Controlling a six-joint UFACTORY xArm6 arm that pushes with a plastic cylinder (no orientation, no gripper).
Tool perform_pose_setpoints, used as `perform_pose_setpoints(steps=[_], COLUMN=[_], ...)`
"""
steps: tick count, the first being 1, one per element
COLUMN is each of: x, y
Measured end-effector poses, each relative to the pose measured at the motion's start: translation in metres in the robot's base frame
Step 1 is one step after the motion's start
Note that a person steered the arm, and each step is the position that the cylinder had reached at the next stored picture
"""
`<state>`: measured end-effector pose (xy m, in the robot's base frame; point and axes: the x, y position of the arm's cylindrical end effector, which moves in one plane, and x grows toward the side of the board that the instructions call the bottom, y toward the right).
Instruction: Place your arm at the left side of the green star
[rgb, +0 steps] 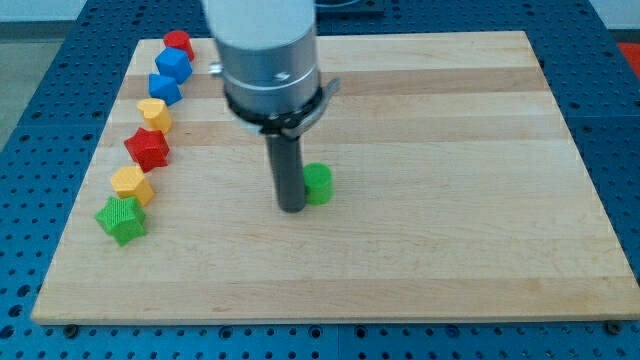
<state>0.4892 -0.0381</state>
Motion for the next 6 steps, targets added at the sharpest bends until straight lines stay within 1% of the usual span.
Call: perform_pose_setpoints(steps=[1, 2, 3, 4, 5, 6], x=[-0.001, 0.045, 0.086, 0.102, 0.102, 0.092], y=[0.016, -0.008, -0.077, -0.159, -0.23, -0.267])
